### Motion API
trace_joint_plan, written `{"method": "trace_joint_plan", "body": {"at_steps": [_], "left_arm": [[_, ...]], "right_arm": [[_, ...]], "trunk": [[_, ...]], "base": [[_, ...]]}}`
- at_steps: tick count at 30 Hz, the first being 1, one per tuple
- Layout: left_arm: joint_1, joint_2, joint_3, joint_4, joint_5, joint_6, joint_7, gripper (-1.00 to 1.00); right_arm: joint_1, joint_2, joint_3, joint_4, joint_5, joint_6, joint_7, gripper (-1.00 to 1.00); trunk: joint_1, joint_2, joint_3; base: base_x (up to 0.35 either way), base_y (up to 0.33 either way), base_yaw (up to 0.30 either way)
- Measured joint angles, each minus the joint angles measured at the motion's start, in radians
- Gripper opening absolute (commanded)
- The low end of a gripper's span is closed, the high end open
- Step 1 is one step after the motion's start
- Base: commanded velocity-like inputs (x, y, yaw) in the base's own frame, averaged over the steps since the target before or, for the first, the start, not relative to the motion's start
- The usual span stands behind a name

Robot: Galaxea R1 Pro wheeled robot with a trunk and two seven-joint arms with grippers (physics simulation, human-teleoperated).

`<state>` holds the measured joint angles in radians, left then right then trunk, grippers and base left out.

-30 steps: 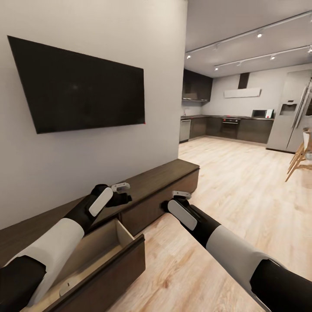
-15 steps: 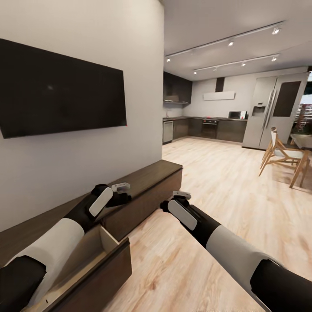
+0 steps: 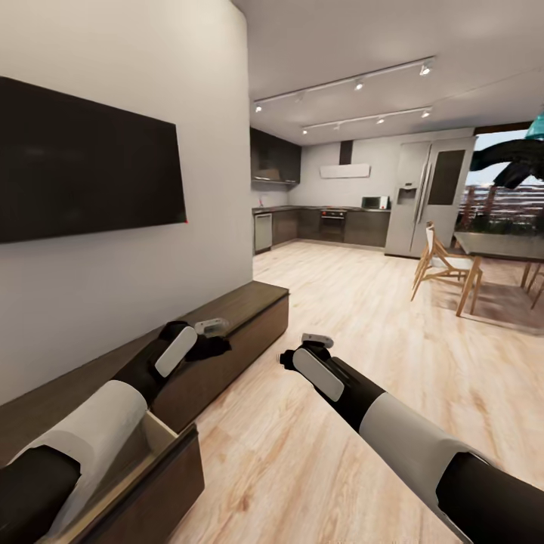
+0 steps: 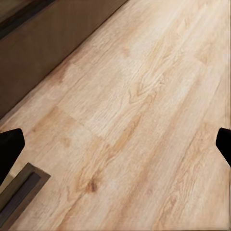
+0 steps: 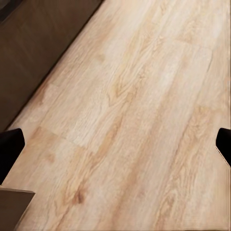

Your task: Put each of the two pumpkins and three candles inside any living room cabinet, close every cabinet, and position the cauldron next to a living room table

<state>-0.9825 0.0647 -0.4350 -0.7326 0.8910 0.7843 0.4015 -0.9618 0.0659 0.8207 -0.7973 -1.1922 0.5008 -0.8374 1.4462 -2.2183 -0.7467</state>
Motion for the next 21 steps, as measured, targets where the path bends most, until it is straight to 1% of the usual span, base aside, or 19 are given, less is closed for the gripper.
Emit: {"method": "trace_joint_plan", "body": {"at_steps": [9, 19, 21], "left_arm": [[0.000, 0.001, 0.000, -0.001, 0.000, 0.000, 0.000, 1.00], [0.000, 0.001, -0.002, -0.028, 0.000, 0.000, 0.000, 1.00], [0.000, 0.001, -0.001, -0.029, 0.000, 0.000, 0.000, 1.00]], "right_arm": [[0.000, 0.000, -0.001, -0.001, -0.001, 0.001, 0.000, 1.00], [0.000, -0.001, -0.001, 0.000, -0.002, 0.001, 0.001, 1.00], [0.000, -0.001, -0.001, 0.000, -0.003, 0.001, 0.001, 1.00]], "trunk": [[0.000, 0.000, 0.000], [-0.038, 0.070, 0.032], [-0.038, 0.070, 0.032]], "base": [[0.000, 0.000, -0.293], [0.000, 0.000, -0.295], [0.000, 0.000, -0.295]]}}
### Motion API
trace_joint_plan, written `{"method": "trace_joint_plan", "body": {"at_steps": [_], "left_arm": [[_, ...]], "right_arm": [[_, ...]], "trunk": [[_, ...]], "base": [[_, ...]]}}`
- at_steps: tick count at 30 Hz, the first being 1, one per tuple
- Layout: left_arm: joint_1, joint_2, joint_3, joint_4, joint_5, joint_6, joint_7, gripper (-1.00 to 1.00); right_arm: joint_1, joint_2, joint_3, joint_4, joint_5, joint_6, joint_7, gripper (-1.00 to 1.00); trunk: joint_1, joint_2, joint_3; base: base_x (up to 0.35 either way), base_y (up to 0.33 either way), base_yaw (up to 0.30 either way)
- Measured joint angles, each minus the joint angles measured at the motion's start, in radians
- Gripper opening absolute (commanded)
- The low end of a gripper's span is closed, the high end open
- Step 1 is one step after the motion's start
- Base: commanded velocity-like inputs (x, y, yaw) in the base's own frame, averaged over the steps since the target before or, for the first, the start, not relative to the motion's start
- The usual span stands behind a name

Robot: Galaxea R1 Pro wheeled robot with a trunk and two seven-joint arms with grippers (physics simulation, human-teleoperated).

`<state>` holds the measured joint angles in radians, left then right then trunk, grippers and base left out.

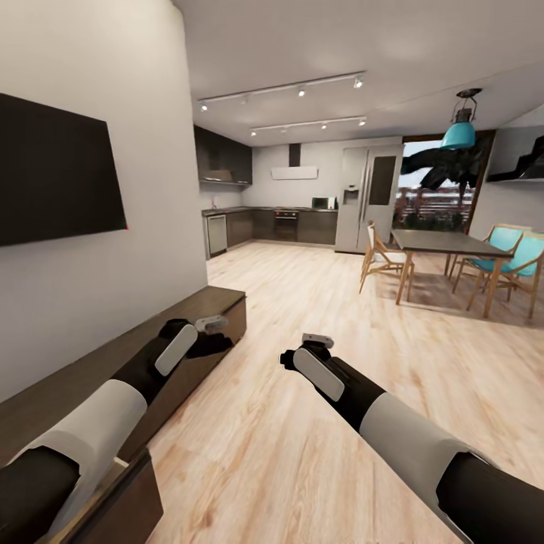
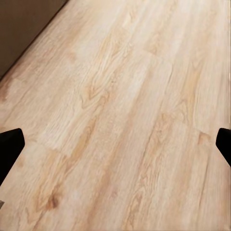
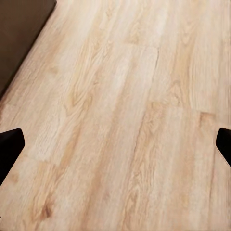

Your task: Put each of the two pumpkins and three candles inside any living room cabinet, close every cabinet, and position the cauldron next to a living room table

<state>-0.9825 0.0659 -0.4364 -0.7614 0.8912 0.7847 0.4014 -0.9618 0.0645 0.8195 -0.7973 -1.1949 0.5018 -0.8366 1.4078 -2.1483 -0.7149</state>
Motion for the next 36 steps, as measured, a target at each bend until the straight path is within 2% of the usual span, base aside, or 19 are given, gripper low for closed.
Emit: {"method": "trace_joint_plan", "body": {"at_steps": [9, 14, 18, 24, 29, 36], "left_arm": [[0.000, 0.000, 0.000, 0.000, -0.001, 0.000, 0.001, 1.00], [0.000, 0.000, -0.002, -0.004, -0.004, 0.000, 0.001, 1.00], [0.000, 0.000, -0.002, -0.005, -0.007, 0.001, 0.002, 1.00], [0.000, 0.000, -0.002, -0.004, -0.009, 0.000, 0.002, 1.00], [0.000, 0.000, -0.008, -0.004, -0.010, 0.000, 0.002, 1.00], [0.000, -0.002, -0.017, -0.004, -0.011, -0.001, 0.003, 1.00]], "right_arm": [[0.000, 0.000, -0.001, 0.001, -0.003, 0.000, 0.000, 1.00], [0.000, 0.000, -0.062, 0.000, -0.002, 0.001, 0.002, 1.00], [0.000, 0.000, -0.083, 0.000, -0.001, 0.002, 0.001, 1.00], [0.000, -0.002, -0.087, 0.001, 0.000, 0.001, -0.003, 1.00], [0.000, -0.022, -0.090, 0.001, 0.000, -0.001, -0.004, 1.00], [0.000, -0.033, -0.120, 0.001, 0.000, 0.000, -0.006, 1.00]], "trunk": [[0.000, 0.000, 0.000], [0.000, 0.000, 0.002], [0.000, 0.000, 0.004], [-0.001, 0.000, 0.008], [-0.001, 0.000, 0.011], [-0.001, 0.000, 0.013]], "base": [[0.000, 0.000, -0.295], [0.000, 0.000, -0.295], [0.078, 0.000, -0.290], [0.273, 0.000, -0.285], [0.333, 0.000, -0.270], [0.338, 0.000, -0.085]]}}
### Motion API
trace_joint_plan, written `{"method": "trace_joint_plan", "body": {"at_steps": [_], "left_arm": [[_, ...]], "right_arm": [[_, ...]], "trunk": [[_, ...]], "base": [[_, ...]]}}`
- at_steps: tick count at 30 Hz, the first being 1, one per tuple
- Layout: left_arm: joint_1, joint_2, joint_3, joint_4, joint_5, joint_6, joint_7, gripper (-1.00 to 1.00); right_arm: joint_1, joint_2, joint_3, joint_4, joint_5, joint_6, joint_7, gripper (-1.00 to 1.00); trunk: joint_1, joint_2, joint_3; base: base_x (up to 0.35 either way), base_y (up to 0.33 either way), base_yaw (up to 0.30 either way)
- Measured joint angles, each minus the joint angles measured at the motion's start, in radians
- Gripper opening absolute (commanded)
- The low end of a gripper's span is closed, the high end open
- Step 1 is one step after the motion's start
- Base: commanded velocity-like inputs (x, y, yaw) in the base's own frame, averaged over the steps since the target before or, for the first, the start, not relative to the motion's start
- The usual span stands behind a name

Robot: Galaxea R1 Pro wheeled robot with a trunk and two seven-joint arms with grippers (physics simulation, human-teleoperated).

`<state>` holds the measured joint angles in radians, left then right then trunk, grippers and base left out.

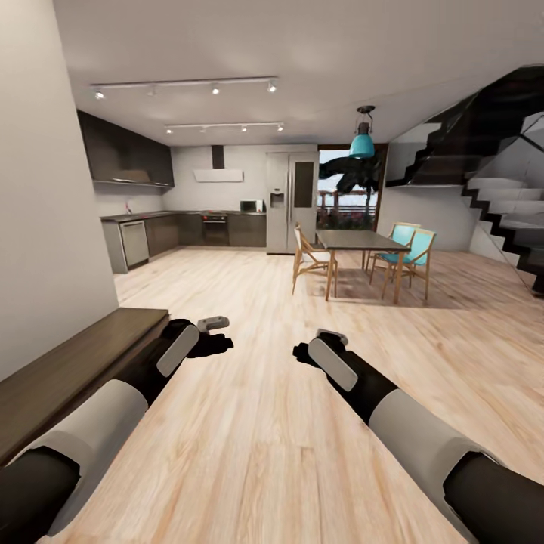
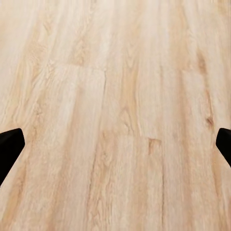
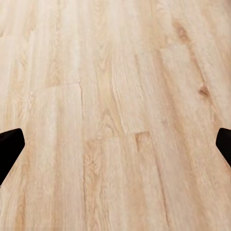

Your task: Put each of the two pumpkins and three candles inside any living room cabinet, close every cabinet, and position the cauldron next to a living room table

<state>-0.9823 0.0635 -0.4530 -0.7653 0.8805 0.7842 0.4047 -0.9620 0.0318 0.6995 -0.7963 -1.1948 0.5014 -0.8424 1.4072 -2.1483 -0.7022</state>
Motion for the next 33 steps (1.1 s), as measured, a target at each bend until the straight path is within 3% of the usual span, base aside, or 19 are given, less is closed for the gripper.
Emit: {"method": "trace_joint_plan", "body": {"at_steps": [12, 17, 33], "left_arm": [[0.000, 0.002, -0.001, 0.001, -0.001, -0.001, 0.000, 1.00], [0.000, 0.001, -0.001, 0.003, -0.001, -0.001, 0.000, 1.00], [0.000, 0.000, -0.001, 0.002, -0.001, -0.002, 0.000, 1.00]], "right_arm": [[0.000, 0.000, -0.003, 0.001, 0.000, -0.001, 0.005, 1.00], [0.000, 0.000, -0.003, 0.001, 0.000, -0.039, 0.006, 1.00], [0.000, 0.001, -0.002, 0.001, -0.001, -0.049, 0.008, 1.00]], "trunk": [[0.000, 0.000, 0.006], [0.000, 0.000, 0.009], [0.000, 0.000, 0.015]], "base": [[0.338, 0.000, -0.252], [0.338, -0.004, -0.277], [0.323, -0.091, -0.279]]}}
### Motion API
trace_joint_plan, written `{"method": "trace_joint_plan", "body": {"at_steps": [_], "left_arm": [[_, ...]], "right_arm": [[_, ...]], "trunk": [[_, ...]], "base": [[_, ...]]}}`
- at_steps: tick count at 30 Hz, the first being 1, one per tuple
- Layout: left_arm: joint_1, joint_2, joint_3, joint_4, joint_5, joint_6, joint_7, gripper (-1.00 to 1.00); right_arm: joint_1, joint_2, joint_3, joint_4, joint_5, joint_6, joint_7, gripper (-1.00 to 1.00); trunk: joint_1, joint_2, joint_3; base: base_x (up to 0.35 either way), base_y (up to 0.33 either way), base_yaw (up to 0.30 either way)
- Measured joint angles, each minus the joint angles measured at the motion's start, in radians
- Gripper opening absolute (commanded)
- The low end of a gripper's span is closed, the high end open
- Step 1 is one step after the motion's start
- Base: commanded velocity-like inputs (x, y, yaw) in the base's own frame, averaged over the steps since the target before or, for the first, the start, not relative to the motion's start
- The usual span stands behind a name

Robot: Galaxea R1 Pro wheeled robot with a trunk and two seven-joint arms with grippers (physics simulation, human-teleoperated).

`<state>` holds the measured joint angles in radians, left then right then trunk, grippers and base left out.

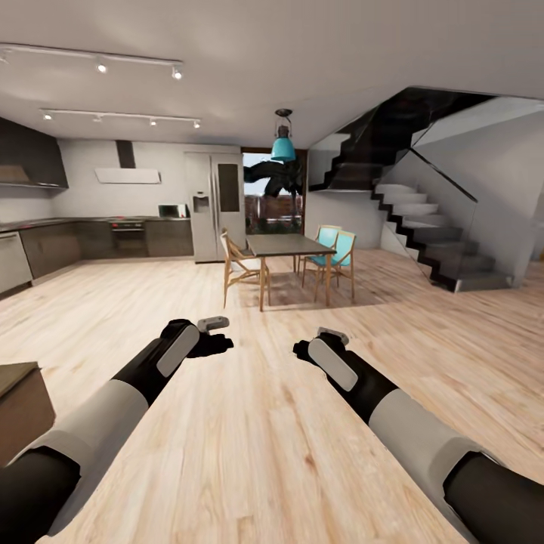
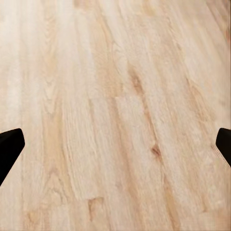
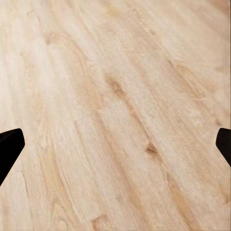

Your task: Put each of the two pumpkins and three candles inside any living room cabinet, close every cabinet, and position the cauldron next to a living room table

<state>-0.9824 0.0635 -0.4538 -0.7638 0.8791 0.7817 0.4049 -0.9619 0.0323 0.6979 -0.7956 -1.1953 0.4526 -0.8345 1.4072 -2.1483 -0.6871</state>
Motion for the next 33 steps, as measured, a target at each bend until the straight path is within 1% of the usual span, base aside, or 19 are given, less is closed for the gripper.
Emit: {"method": "trace_joint_plan", "body": {"at_steps": [10, 17, 20, 28, 33], "left_arm": [[0.000, 0.001, 0.000, 0.002, 0.000, 0.000, 0.001, 1.00], [0.000, 0.003, 0.000, 0.003, 0.000, 0.000, 0.000, 1.00], [0.000, 0.002, 0.000, 0.003, 0.000, 0.000, 0.000, 1.00], [0.000, 0.000, 0.000, 0.006, 0.001, 0.000, 0.000, 1.00], [0.000, -0.002, -0.002, 0.013, 0.003, 0.001, 0.000, 1.00]], "right_arm": [[0.000, 0.000, -0.001, 0.000, 0.000, 0.000, 0.001, 1.00], [0.000, 0.000, -0.001, -0.001, 0.000, 0.000, 0.000, 1.00], [0.000, 0.000, -0.001, -0.001, 0.000, 0.000, 0.000, 1.00], [0.000, -0.001, -0.001, 0.000, -0.001, 0.000, -0.002, 1.00], [0.001, -0.001, -0.002, 0.000, -0.003, 0.018, -0.002, 1.00]], "trunk": [[0.000, 0.000, 0.004], [0.000, 0.000, 0.005], [0.000, 0.000, 0.005], [0.000, 0.000, 0.005], [0.000, 0.000, 0.005]], "base": [[0.328, -0.003, -0.276], [0.336, 0.000, -0.073], [0.337, 0.027, -0.173], [0.337, 0.086, -0.277], [0.337, 0.094, -0.291]]}}
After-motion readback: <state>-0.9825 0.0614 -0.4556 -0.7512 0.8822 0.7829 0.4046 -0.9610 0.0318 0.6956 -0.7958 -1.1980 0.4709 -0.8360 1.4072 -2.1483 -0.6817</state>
